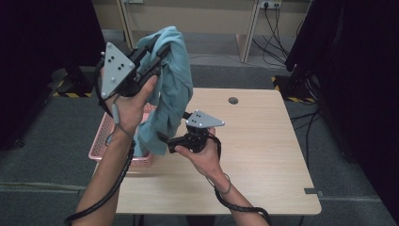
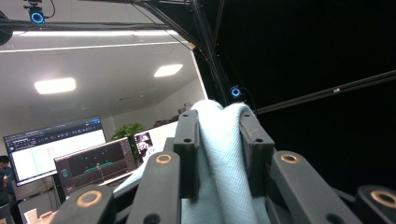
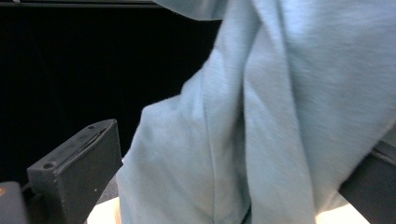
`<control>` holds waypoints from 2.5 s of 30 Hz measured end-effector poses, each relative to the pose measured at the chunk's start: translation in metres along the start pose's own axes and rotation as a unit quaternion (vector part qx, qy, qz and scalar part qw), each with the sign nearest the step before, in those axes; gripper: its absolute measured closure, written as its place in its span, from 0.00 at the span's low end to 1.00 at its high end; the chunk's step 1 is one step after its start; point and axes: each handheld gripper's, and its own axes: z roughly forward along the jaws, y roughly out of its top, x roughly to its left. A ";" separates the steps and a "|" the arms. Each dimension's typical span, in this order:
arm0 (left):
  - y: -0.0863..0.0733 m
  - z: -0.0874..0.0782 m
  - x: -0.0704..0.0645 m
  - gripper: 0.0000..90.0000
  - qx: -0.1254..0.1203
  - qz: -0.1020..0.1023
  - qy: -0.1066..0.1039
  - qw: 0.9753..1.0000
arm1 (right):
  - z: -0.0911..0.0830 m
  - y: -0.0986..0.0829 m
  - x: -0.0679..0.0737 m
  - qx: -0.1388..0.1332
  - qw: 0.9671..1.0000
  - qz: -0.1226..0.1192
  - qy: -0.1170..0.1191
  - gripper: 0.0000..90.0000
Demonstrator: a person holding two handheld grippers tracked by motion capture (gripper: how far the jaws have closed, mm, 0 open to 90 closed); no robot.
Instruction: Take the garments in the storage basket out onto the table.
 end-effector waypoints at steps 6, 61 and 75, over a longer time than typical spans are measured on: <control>0.001 0.000 -0.005 0.80 -0.001 0.002 -0.005 1.000 | 0.005 -0.001 0.002 0.002 1.000 0.003 -0.025 0.14; 0.015 -0.010 -0.013 0.81 -0.056 0.001 -0.017 0.998 | -0.031 0.027 -0.043 -0.062 0.981 0.018 -0.184 0.93; 0.001 -0.001 -0.006 0.81 -0.032 0.001 0.022 0.999 | -0.070 0.046 -0.066 -0.069 0.972 0.006 -0.223 0.93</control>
